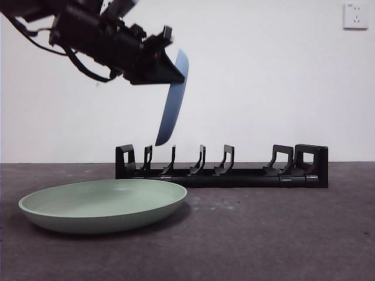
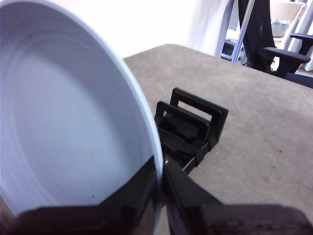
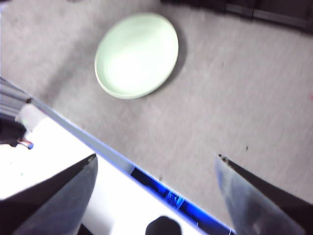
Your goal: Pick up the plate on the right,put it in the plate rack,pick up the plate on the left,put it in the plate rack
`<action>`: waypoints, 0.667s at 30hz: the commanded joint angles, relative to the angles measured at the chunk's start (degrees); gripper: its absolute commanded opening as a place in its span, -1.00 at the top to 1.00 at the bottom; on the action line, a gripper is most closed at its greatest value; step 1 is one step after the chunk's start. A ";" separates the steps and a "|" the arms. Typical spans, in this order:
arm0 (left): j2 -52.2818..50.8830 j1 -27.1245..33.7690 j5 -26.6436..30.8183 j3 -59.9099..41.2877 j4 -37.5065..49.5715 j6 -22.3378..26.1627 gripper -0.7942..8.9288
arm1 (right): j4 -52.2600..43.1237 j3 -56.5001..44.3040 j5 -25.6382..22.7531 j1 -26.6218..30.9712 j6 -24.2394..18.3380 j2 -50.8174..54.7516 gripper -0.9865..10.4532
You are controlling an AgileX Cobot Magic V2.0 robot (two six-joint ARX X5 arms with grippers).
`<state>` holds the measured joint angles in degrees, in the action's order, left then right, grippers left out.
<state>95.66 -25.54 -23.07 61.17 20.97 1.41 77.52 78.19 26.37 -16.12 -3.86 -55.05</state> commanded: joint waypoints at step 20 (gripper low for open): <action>6.62 0.76 3.61 0.13 -1.88 0.35 0.85 | -3.23 -1.22 -0.39 0.00 -0.22 0.17 0.12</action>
<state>102.00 -24.82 -20.05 61.19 19.68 1.48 74.76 77.65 25.93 -16.12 -3.88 -54.98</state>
